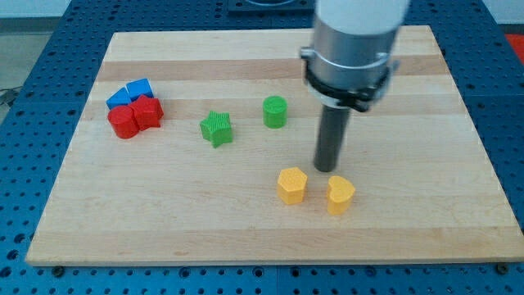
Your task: Drag the yellow hexagon into the yellow heart
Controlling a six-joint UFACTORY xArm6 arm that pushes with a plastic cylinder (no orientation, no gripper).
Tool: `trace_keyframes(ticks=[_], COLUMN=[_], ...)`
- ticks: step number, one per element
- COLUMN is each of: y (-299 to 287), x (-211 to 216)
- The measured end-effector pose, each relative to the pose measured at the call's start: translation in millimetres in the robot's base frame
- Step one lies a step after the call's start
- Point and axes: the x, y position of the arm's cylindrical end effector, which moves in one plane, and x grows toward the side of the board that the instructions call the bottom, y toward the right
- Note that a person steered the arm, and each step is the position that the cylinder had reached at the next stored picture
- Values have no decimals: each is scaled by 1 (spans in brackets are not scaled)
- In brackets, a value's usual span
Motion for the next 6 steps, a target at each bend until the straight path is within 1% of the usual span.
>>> trace_keyframes(ticks=[1,2,3,5,6], y=[-34,-66,-78,-63,-35], x=[-33,-42,-18,21,35])
